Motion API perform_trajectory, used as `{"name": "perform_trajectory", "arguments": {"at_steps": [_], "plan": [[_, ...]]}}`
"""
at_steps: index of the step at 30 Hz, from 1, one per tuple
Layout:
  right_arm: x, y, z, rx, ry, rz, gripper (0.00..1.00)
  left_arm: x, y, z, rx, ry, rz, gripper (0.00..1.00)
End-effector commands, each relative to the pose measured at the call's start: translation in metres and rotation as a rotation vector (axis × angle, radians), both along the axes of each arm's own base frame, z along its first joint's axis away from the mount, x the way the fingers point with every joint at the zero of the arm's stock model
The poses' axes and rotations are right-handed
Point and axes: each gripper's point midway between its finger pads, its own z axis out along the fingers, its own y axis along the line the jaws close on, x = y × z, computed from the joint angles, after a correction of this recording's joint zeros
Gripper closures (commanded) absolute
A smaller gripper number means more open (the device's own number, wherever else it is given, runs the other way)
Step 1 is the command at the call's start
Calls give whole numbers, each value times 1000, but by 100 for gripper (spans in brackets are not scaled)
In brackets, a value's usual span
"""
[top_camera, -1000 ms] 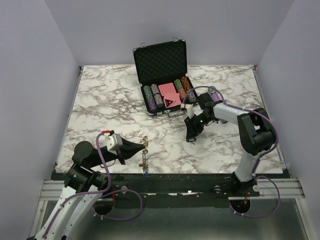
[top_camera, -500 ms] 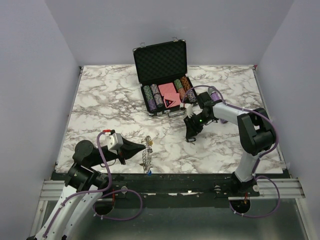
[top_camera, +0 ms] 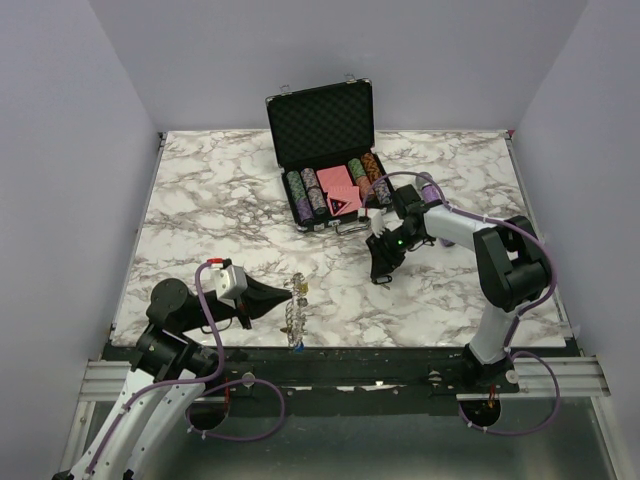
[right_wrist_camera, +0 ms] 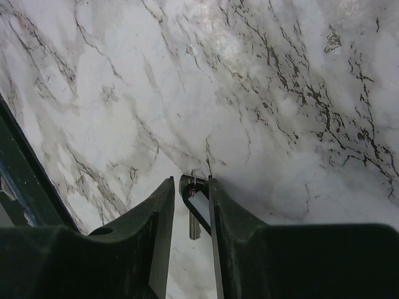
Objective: Put the keys on the keyring
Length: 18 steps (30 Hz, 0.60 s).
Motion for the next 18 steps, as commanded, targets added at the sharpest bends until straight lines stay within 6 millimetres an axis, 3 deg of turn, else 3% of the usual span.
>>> {"name": "perform_trajectory", "arguments": {"at_steps": [1,18], "plan": [[4,3,3,-9,-16,12,65,-5,-1,17,-28,-60,-29,100],[4,2,7,-15,-26,17,66,-4,-1,16,-26,-54,-30,100]]}}
